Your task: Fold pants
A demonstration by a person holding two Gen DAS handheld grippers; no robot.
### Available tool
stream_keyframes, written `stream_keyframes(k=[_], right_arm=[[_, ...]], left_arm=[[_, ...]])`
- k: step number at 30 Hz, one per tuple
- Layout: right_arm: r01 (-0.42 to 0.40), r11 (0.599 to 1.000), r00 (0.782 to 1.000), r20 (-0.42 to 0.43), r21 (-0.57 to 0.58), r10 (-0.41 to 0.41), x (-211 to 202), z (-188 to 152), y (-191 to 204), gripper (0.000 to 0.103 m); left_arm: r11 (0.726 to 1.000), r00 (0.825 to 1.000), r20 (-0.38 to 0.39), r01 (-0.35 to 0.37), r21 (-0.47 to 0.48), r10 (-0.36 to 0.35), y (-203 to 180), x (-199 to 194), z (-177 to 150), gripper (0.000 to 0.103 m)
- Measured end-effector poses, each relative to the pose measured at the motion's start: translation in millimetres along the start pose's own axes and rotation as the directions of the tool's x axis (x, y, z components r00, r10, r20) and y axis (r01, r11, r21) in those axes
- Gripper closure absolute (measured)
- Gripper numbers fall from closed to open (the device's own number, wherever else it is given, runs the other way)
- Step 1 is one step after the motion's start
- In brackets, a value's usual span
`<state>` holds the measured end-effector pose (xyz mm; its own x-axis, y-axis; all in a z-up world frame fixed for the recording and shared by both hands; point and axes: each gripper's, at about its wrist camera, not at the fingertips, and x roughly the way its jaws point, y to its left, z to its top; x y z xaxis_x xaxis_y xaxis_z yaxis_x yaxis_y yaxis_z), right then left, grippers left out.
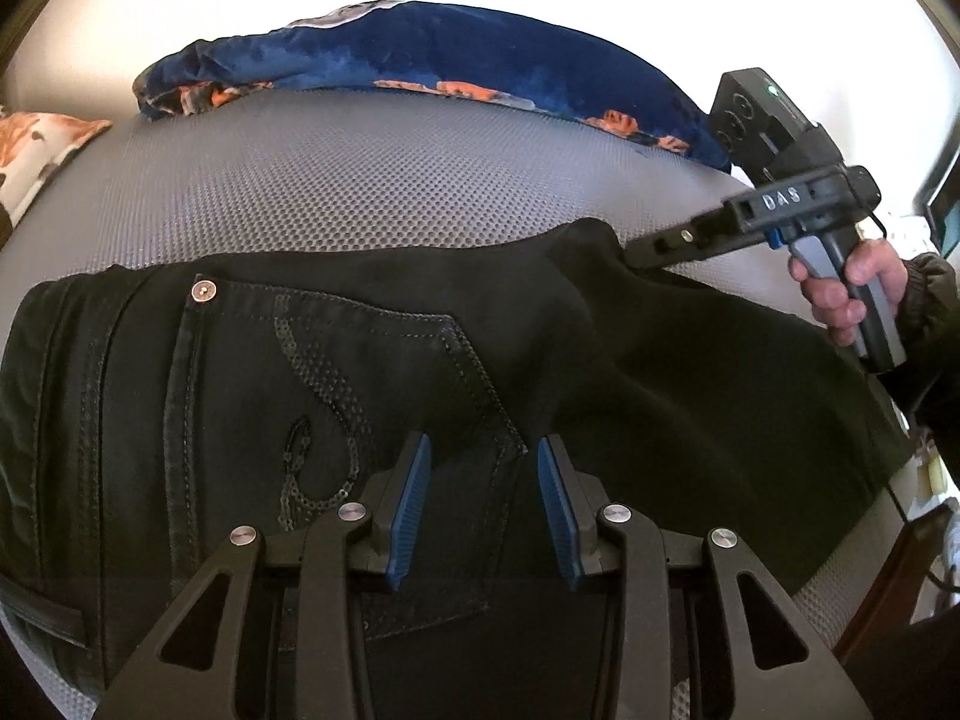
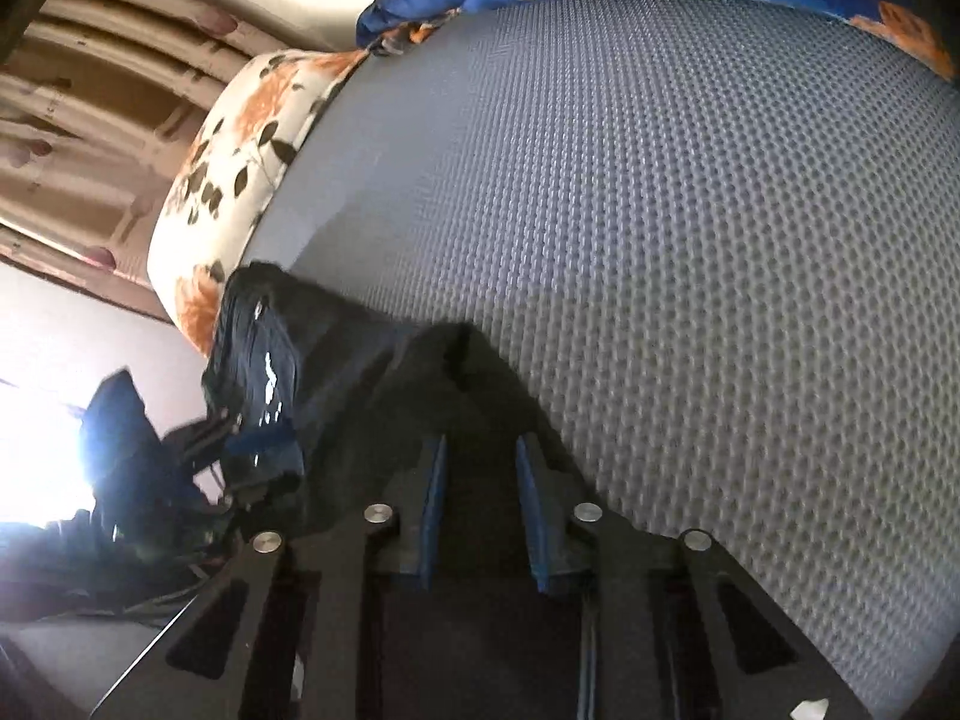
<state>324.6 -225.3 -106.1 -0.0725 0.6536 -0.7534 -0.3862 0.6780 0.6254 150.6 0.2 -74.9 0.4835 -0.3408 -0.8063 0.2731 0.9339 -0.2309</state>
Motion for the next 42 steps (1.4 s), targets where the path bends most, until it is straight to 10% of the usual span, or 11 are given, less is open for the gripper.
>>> stream_keyframes(k=[11, 21, 31, 36, 42], right_arm=[[-0.045, 0.997, 0.997, -0.067, -0.061, 0.040, 14, 10, 15, 0.086], [0.157, 0.979, 0.979, 0.151, -0.130, -0.137, -23, 8, 46, 0.100], [0.262, 0.965, 0.957, 0.136, -0.028, -0.256, 1, 12, 32, 0.092], [0.294, 0.954, 0.910, 0.287, 0.060, -0.299, -71, -12, 43, 0.082], [0.368, 0.904, 0.866, 0.276, 0.216, -0.418, -112, -82, 26, 0.079]], left_arm=[[1.000, 1.000, 0.013, 0.018, -0.012, -0.018, 2, -3, -2, 0.064], [1.000, 1.000, 0.028, 0.004, -0.010, -0.004, 1, -4, -3, 0.064], [0.999, 1.000, 0.011, -0.020, 0.033, 0.020, -9, -10, 10, 0.064], [0.991, 0.996, 0.072, 0.034, 0.128, -0.043, -33, -18, 42, 0.064], [0.972, 0.993, 0.020, 0.111, 0.208, -0.118, -61, 31, 77, 0.064]])
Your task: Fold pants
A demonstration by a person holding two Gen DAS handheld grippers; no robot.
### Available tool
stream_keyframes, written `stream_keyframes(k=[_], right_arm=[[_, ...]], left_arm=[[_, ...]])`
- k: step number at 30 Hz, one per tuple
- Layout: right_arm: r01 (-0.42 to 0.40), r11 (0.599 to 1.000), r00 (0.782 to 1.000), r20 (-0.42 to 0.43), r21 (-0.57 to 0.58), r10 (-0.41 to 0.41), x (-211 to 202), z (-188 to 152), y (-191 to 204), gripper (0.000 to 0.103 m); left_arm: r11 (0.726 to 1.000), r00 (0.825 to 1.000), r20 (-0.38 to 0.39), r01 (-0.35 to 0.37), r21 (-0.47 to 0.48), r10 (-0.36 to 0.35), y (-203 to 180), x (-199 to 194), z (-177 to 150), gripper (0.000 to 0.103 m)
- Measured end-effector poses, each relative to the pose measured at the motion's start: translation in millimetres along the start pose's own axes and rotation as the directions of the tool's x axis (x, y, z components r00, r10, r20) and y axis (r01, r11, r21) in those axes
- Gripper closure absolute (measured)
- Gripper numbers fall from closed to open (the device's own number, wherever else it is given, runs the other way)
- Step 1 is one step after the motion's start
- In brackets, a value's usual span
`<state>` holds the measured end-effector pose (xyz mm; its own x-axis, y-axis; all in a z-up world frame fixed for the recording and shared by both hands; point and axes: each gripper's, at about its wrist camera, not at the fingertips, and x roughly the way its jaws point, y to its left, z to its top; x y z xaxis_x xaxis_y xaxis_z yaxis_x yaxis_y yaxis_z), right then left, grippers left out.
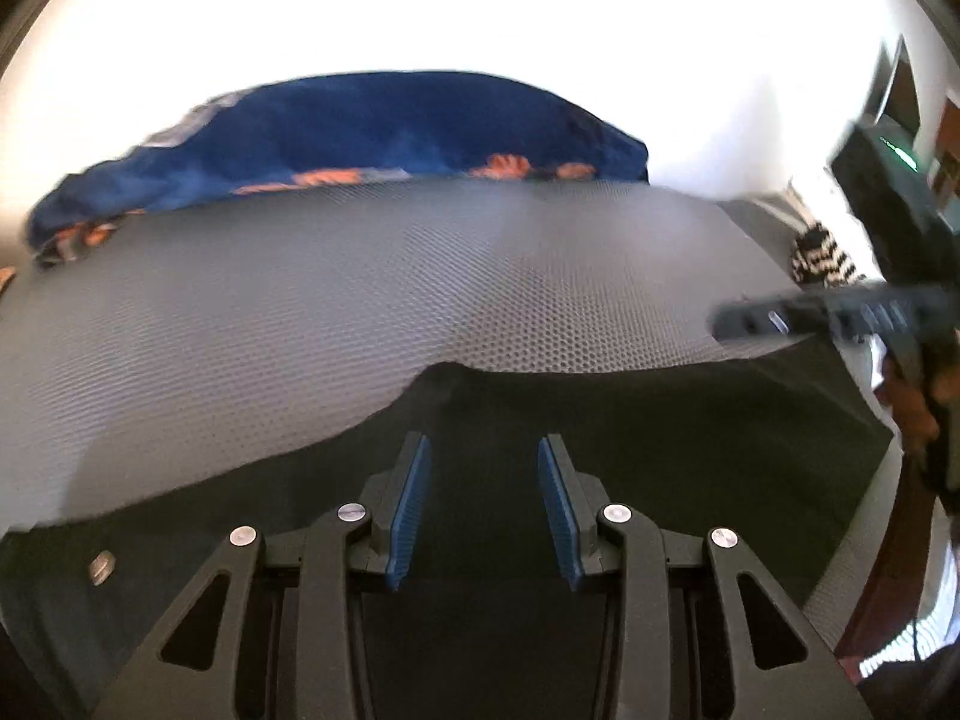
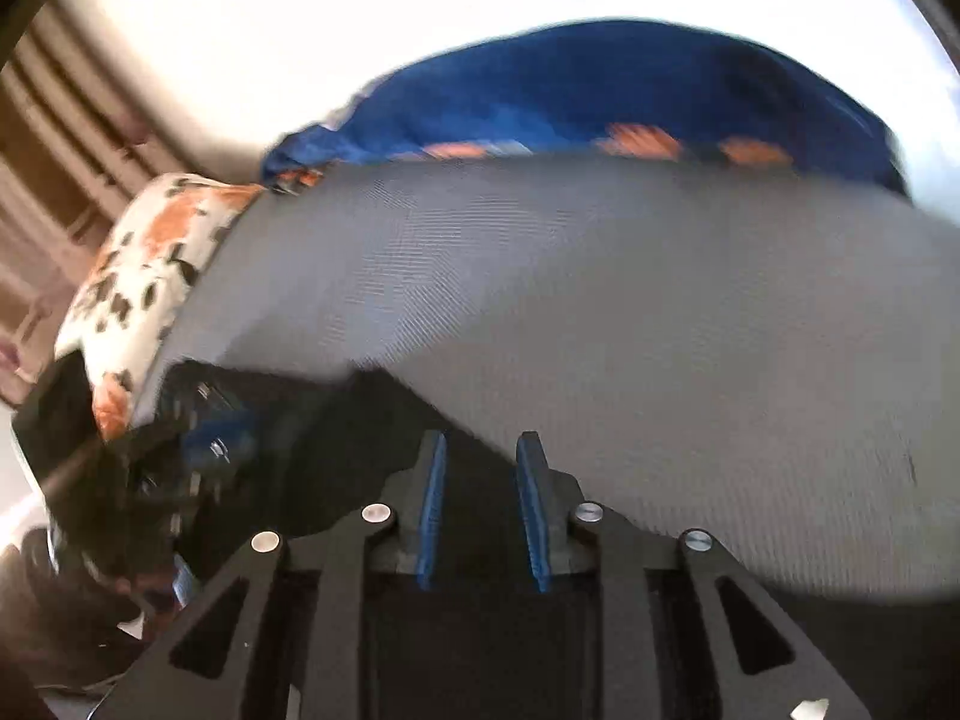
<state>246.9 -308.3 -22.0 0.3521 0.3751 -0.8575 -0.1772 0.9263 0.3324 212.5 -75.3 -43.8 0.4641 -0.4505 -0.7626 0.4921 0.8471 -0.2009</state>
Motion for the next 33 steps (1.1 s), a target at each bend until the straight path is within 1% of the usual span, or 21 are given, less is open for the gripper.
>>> stream_keyframes(k=[3, 4, 6, 7, 9, 10, 11, 12, 13, 14, 15, 16, 18, 23, 26, 27, 28, 29, 30, 32, 33], right_arm=[[0.107, 0.994, 0.994, -0.037, 0.012, -0.106, 1, -30, -14, 0.079], [0.122, 0.992, 0.991, -0.049, 0.022, -0.121, 3, -36, -19, 0.079], [0.167, 0.985, 0.984, -0.068, 0.048, -0.163, 13, -50, -27, 0.081], [0.187, 0.981, 0.981, -0.063, 0.058, -0.183, 16, -53, -30, 0.085], [0.264, 0.960, 0.964, -0.018, 0.094, -0.264, 19, -59, -44, 0.097], [0.253, 0.960, 0.966, 0.017, 0.119, -0.257, 18, -60, -51, 0.098], [0.238, 0.960, 0.969, 0.029, 0.147, -0.245, 17, -60, -56, 0.100], [0.222, 0.960, 0.972, 0.035, 0.173, -0.231, 16, -59, -61, 0.100], [0.207, 0.959, 0.976, 0.033, 0.192, -0.217, 15, -58, -65, 0.100], [0.201, 0.959, 0.977, 0.029, 0.198, -0.211, 13, -57, -66, 0.100], [0.202, 0.958, 0.977, 0.024, 0.204, -0.211, 10, -58, -67, 0.091], [0.209, 0.956, 0.975, 0.028, 0.205, -0.219, 6, -59, -65, 0.087], [0.240, 0.954, 0.967, 0.044, 0.178, -0.251, -5, -65, -58, 0.069], [0.258, 0.945, 0.958, 0.075, 0.201, -0.277, -26, -100, -56, 0.069], [0.274, 0.932, 0.951, 0.075, 0.237, -0.298, -37, -123, -65, 0.068], [0.282, 0.924, 0.949, 0.069, 0.258, -0.308, -41, -133, -70, 0.067], [0.299, 0.914, 0.944, 0.057, 0.276, -0.326, -43, -142, -76, 0.068], [0.308, 0.904, 0.940, 0.051, 0.296, -0.337, -47, -152, -84, 0.073], [0.291, 0.902, 0.942, 0.072, 0.319, -0.329, -56, -163, -93, 0.074], [0.298, 0.875, 0.935, 0.067, 0.381, -0.348, -70, -177, -110, 0.074], [0.310, 0.859, 0.929, 0.063, 0.409, -0.365, -77, -183, -118, 0.070]], left_arm=[[1.000, 0.999, -0.037, 0.002, 0.025, -0.001, -1, 27, 6, 0.064], [1.000, 0.999, -0.047, 0.000, 0.031, 0.001, 1, 35, 7, 0.064], [0.999, 1.000, -0.026, 0.005, 0.047, -0.003, 0, 39, 6, 0.064], [0.999, 1.000, -0.024, 0.000, 0.053, 0.001, -1, 39, 5, 0.064], [0.998, 1.000, -0.019, -0.010, 0.058, 0.011, -2, 40, 6, 0.064], [0.998, 1.000, -0.014, -0.023, 0.065, 0.024, -2, 40, 5, 0.064], [0.993, 0.996, -0.016, -0.086, 0.076, 0.088, -2, 43, 5, 0.064], [0.992, 0.994, -0.033, -0.105, 0.068, 0.107, 1, 46, 4, 0.064], [0.997, 0.995, -0.056, -0.077, 0.017, 0.078, 9, 48, 4, 0.064], [0.998, 0.997, -0.056, -0.048, -0.040, 0.046, 15, 42, 3, 0.064], [0.997, 0.998, -0.050, -0.037, -0.064, 0.034, 17, 37, 2, 0.064], [0.997, 0.999, -0.034, -0.027, -0.076, 0.025, 18, 28, 0, 0.064], [0.997, 0.998, -0.012, -0.066, -0.042, 0.066, 12, 8, -12, 0.064], [0.997, 0.996, -0.035, -0.078, -0.016, 0.077, 5, -15, -52, 0.064], [0.993, 0.992, -0.067, -0.113, -0.031, 0.111, 10, -17, -80, 0.064], [0.991, 0.991, -0.047, -0.131, -0.030, 0.129, 13, -21, -89, 0.064], [0.989, 0.989, -0.041, -0.145, -0.028, 0.144, 16, -24, -94, 0.064], [0.987, 0.988, -0.037, -0.154, -0.035, 0.153, 21, -27, -98, 0.064], [0.988, 0.989, -0.034, -0.146, -0.052, 0.144, 26, -30, -101, 0.064], [0.986, 0.991, -0.048, -0.132, -0.101, 0.127, 33, -35, -101, 0.064], [0.984, 0.990, -0.054, -0.135, -0.113, 0.130, 33, -36, -100, 0.064]])
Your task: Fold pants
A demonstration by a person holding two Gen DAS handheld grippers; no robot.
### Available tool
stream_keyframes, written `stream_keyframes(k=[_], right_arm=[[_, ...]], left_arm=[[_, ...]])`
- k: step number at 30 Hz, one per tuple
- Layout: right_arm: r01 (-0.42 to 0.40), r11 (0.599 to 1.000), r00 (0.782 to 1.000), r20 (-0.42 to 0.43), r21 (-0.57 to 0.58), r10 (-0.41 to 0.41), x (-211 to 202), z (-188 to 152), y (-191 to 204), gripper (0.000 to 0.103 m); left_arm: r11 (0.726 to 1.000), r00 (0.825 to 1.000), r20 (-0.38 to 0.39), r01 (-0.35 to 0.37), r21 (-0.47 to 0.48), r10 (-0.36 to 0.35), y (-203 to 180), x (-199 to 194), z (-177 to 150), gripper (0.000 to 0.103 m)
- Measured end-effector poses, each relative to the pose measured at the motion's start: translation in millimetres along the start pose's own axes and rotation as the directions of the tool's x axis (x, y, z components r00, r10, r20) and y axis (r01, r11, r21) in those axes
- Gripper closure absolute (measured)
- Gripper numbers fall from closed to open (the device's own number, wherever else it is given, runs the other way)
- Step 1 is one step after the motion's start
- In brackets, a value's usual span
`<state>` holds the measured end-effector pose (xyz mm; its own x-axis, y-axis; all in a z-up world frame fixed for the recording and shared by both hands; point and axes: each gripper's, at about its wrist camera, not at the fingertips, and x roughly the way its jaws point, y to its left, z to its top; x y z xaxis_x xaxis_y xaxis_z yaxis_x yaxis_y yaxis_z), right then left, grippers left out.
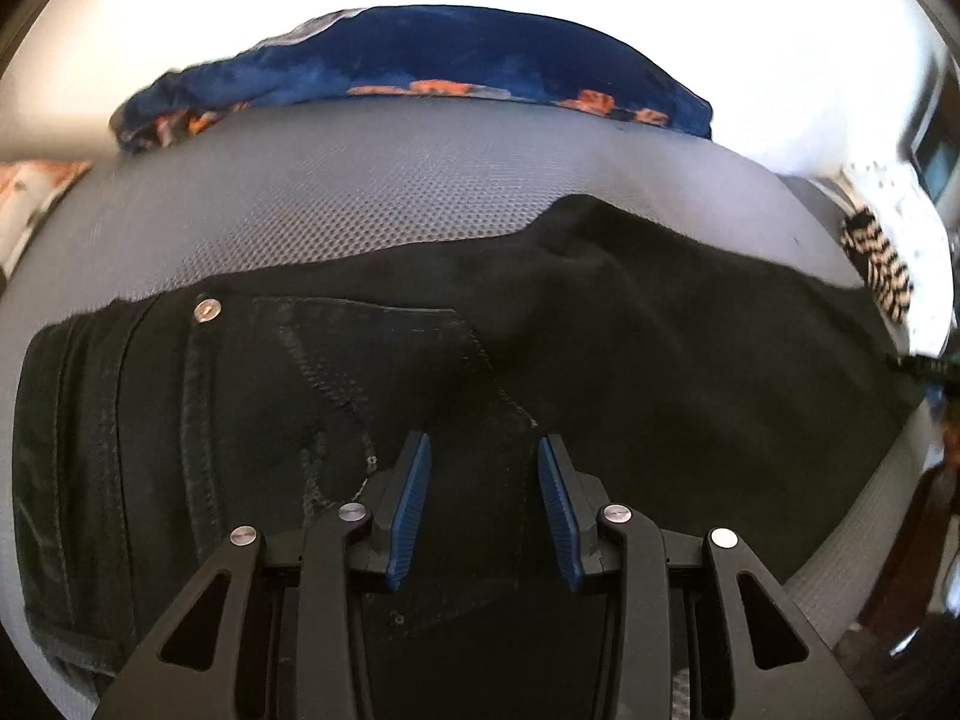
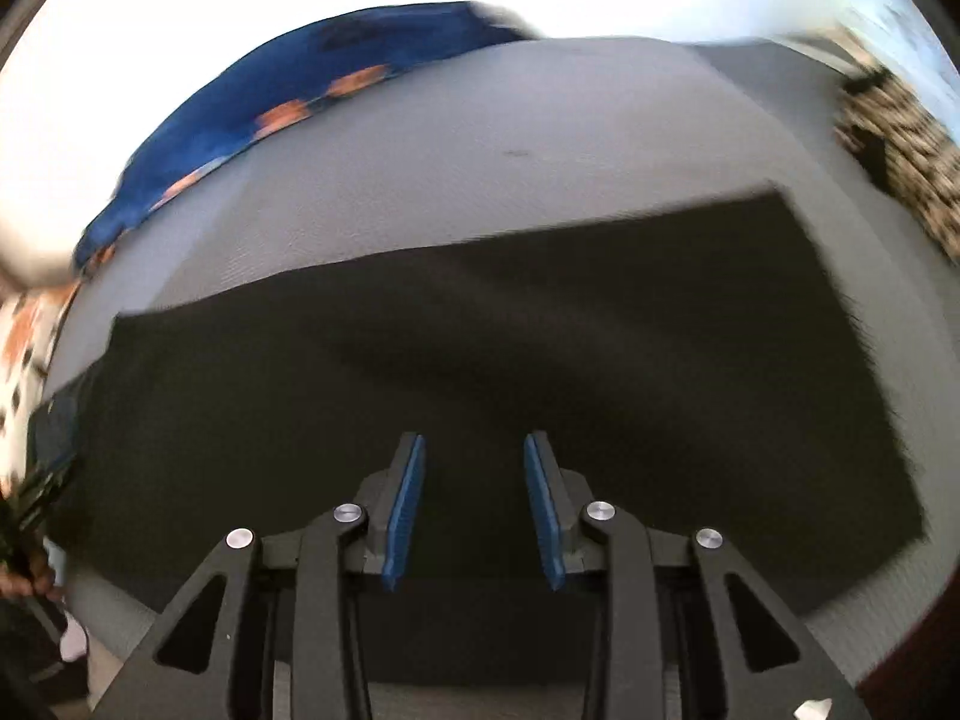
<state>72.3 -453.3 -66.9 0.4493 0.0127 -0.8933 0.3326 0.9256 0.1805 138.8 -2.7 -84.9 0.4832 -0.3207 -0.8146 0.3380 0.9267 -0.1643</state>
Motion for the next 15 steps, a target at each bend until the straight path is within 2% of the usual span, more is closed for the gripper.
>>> stream_keyframes(k=[2, 3, 5, 11, 15], right_arm=[[0.045, 0.998, 0.999, 0.009, 0.052, -0.045, -12, -2, -21, 0.067], [0.039, 0.997, 0.999, 0.014, 0.073, -0.041, -18, -3, -30, 0.067], [0.007, 0.991, 1.000, 0.025, 0.132, -0.011, -32, -7, -50, 0.067], [-0.110, 0.943, 0.992, -0.021, 0.314, 0.123, -55, -33, -108, 0.066], [-0.097, 0.936, 0.991, -0.057, 0.339, 0.123, -59, -52, -128, 0.066]], left_arm=[[0.999, 1.000, -0.007, -0.016, -0.038, 0.016, -3, -3, 3, 0.064], [0.998, 1.000, -0.001, -0.002, -0.063, 0.002, -4, -6, 4, 0.064], [0.992, 0.999, 0.025, 0.031, -0.121, -0.028, -8, -16, 6, 0.062], [0.985, 0.996, 0.083, -0.023, -0.172, 0.037, -26, -31, 7, 0.055], [0.981, 0.997, 0.060, -0.028, -0.194, 0.040, -31, -27, 0, 0.054]])
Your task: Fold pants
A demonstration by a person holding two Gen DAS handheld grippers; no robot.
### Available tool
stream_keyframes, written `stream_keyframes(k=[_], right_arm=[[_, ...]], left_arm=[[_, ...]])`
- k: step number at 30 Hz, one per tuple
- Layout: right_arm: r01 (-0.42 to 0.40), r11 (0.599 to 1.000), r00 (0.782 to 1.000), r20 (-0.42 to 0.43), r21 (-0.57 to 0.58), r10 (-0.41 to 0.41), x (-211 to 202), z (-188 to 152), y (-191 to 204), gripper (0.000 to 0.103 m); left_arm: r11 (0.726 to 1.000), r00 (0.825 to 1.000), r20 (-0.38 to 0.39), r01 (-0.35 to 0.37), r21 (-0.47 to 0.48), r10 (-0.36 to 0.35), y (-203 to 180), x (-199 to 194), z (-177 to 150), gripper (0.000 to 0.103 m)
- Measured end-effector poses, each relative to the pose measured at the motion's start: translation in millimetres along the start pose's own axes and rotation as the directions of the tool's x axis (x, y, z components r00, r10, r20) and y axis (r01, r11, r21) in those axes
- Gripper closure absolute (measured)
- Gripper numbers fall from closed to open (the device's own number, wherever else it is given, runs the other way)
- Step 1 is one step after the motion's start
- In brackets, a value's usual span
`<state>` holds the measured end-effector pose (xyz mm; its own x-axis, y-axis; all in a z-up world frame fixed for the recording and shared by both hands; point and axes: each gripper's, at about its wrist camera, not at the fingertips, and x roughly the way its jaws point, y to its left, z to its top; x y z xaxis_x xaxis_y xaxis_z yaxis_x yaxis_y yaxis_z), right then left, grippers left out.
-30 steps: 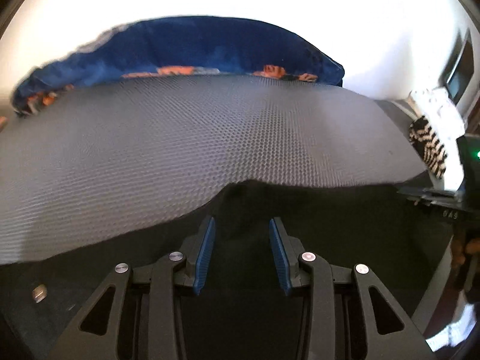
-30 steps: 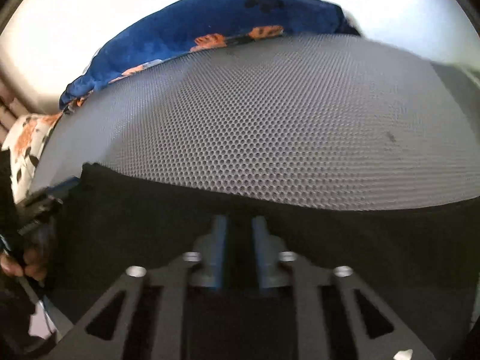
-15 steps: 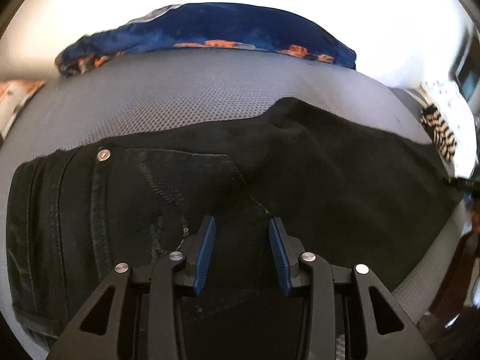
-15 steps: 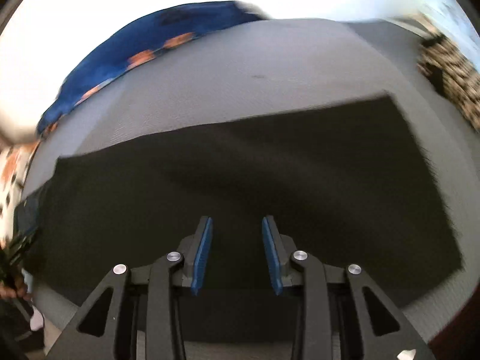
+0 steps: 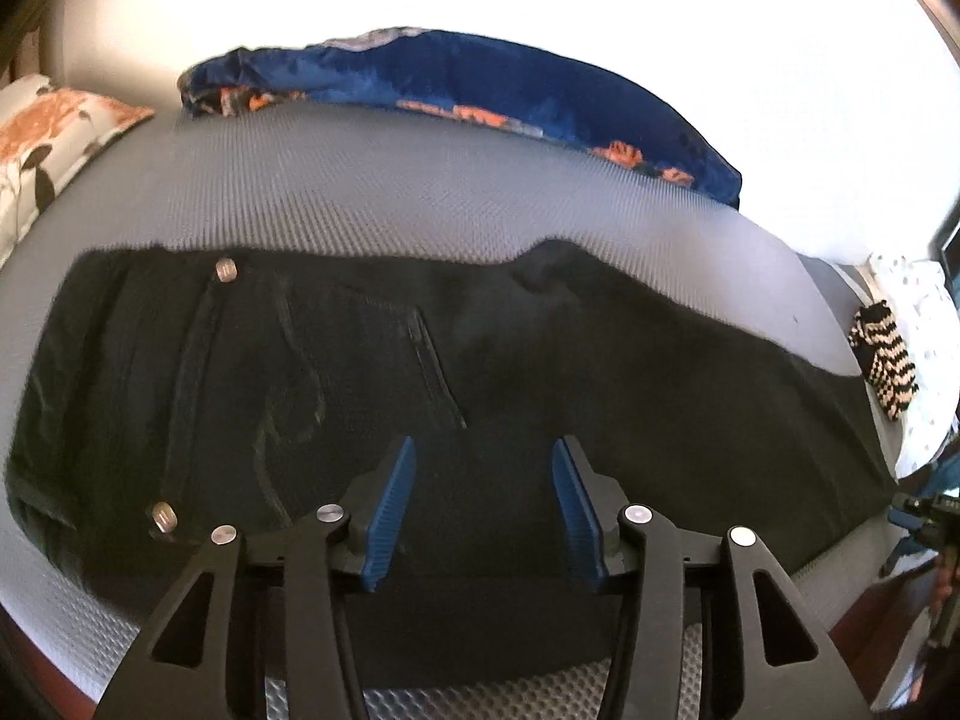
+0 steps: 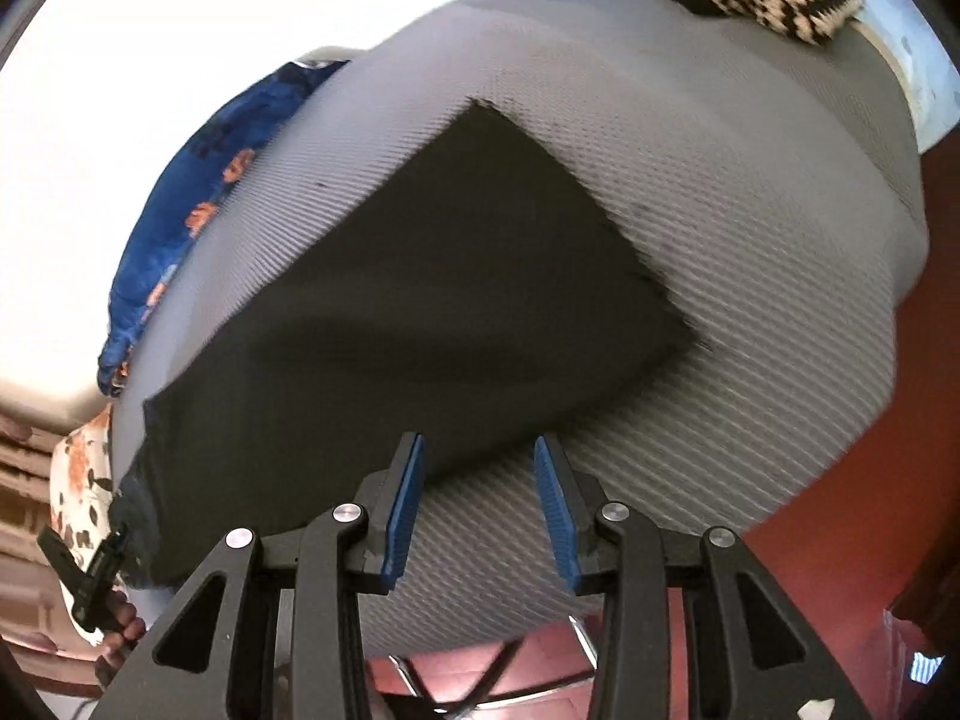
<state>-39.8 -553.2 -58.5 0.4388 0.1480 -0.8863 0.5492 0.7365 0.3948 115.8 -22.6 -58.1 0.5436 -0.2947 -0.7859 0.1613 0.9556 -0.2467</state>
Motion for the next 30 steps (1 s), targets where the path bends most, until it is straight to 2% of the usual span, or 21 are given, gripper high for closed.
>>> stream_keyframes(k=[2, 6, 9, 10, 12, 15, 18, 23, 30], right_arm=[[0.000, 0.999, 1.000, 0.010, 0.032, -0.001, 1, 0, -13, 0.066], [-0.099, 0.985, 0.993, 0.072, 0.138, 0.089, 7, 9, -37, 0.067], [-0.137, 0.977, 0.985, 0.129, 0.162, 0.117, 9, 19, -43, 0.069], [-0.142, 0.976, 0.982, 0.145, 0.165, 0.118, 11, 23, -44, 0.071], [-0.133, 0.976, 0.982, 0.154, 0.174, 0.107, 14, 28, -46, 0.091], [-0.137, 0.973, 0.981, 0.158, 0.184, 0.108, 15, 32, -43, 0.094], [-0.144, 0.979, 0.977, 0.176, 0.142, 0.119, 7, 38, -17, 0.095], [-0.153, 0.988, 0.971, 0.182, -0.017, 0.153, -7, 49, 54, 0.095], [-0.228, 0.949, 0.964, 0.089, -0.219, 0.252, 16, 45, 165, 0.095]], left_arm=[[1.000, 1.000, -0.020, -0.013, 0.006, 0.013, -3, 4, -3, 0.054], [0.999, 0.998, -0.042, -0.046, 0.024, 0.047, -9, 10, -5, 0.054], [0.998, 0.997, -0.049, -0.059, 0.026, 0.060, -10, 14, -5, 0.054], [0.998, 0.997, -0.050, -0.064, 0.026, 0.065, -9, 15, -5, 0.054], [0.997, 0.996, -0.048, -0.070, 0.028, 0.072, -10, 16, -5, 0.053], [0.997, 0.996, -0.048, -0.069, 0.037, 0.071, -11, 17, -6, 0.052], [0.997, 0.997, -0.048, -0.063, 0.044, 0.066, -10, 17, -5, 0.052], [0.998, 0.997, -0.059, -0.047, 0.030, 0.049, -6, 16, -1, 0.052], [0.995, 0.994, -0.047, -0.101, -0.016, 0.100, 14, 9, -1, 0.052]])
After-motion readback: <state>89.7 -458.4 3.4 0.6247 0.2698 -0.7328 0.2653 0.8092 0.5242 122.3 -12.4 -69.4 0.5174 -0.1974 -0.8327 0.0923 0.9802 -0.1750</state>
